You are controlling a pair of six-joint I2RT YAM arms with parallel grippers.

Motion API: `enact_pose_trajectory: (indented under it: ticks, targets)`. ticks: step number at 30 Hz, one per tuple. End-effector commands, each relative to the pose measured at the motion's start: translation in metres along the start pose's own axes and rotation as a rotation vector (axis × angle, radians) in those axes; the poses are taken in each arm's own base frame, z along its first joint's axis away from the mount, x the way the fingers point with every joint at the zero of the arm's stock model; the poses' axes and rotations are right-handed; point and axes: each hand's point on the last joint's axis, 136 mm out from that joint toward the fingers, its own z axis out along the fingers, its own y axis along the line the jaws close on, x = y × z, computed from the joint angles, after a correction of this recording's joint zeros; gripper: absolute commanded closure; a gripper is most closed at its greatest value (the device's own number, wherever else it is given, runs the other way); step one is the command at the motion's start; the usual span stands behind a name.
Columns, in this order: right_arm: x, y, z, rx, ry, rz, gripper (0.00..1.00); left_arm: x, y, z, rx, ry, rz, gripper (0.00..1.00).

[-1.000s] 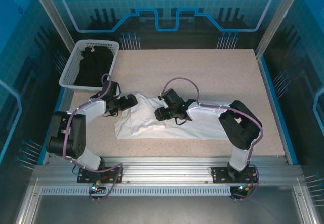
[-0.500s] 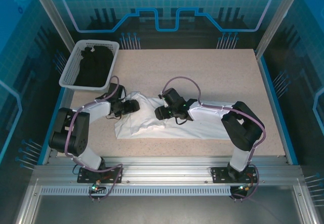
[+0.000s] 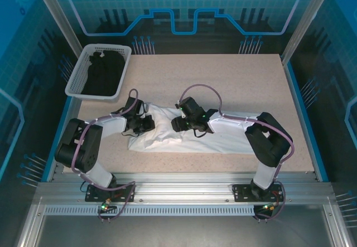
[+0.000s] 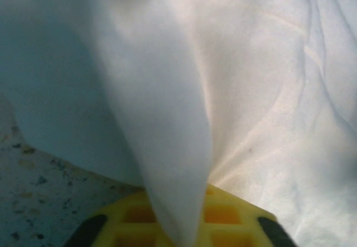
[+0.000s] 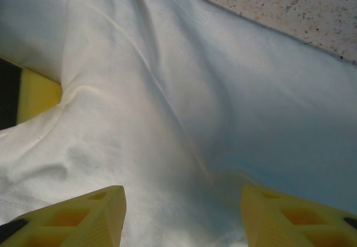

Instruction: Fold the inside-out t-shirt

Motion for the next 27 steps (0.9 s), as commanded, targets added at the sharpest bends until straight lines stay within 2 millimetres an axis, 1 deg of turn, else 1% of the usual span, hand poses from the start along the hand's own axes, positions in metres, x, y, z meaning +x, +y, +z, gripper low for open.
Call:
enact_pose_trajectory:
  ticks: [1,3,6,9,12,13,16,20,21,22,23,24,25,27]
  targets:
    - [-0.008,-0.011,-0.014,0.043,-0.018,0.004,0.43,0.006,-0.003,0.002,0.023,0.009,0.005,1.0]
    - [-0.01,-0.017,-0.022,0.063,-0.031,0.001,0.43,0.001,-0.005,-0.007,0.028,-0.017,0.002,1.0]
    - [-0.013,-0.033,-0.036,0.089,-0.057,0.008,0.42,-0.007,-0.002,-0.026,-0.032,-0.04,-0.005,1.0]
    - [-0.014,-0.05,-0.052,0.097,-0.084,0.03,0.4,-0.018,0.008,-0.052,-0.148,-0.046,-0.006,1.0]
    - [-0.016,-0.067,-0.066,0.1,-0.108,0.051,0.39,-0.035,0.02,-0.083,-0.281,-0.075,0.023,1.0]
    - [-0.016,-0.073,-0.07,0.102,-0.115,0.058,0.39,-0.042,0.023,-0.094,-0.329,-0.083,0.04,1.0]
    - [-0.018,-0.088,-0.08,0.088,-0.137,0.098,0.39,-0.058,0.045,-0.133,-0.558,-0.065,0.119,1.0]
    - [-0.022,-0.101,-0.092,0.086,-0.158,0.13,0.39,-0.094,0.074,-0.201,-0.913,-0.047,0.231,1.0]
    - [-0.01,-0.107,-0.088,0.097,-0.132,0.136,0.39,-0.104,0.077,-0.216,-0.982,-0.052,0.255,1.0]
    - [-0.008,-0.109,-0.09,0.101,-0.132,0.139,0.39,-0.112,0.078,-0.224,-1.02,-0.058,0.267,1.0]
    - [-0.006,-0.111,-0.09,0.1,-0.131,0.144,0.39,-0.119,0.075,-0.227,-1.031,-0.06,0.28,1.0]
    - [-0.006,-0.112,-0.091,0.099,-0.135,0.149,0.39,-0.124,0.072,-0.225,-1.018,-0.059,0.286,1.0]
    - [-0.004,-0.113,-0.091,0.098,-0.134,0.151,0.39,-0.126,0.068,-0.221,-0.998,-0.057,0.285,1.0]
    - [-0.002,-0.115,-0.091,0.099,-0.133,0.156,0.39,-0.127,0.059,-0.206,-0.959,-0.035,0.297,1.0]
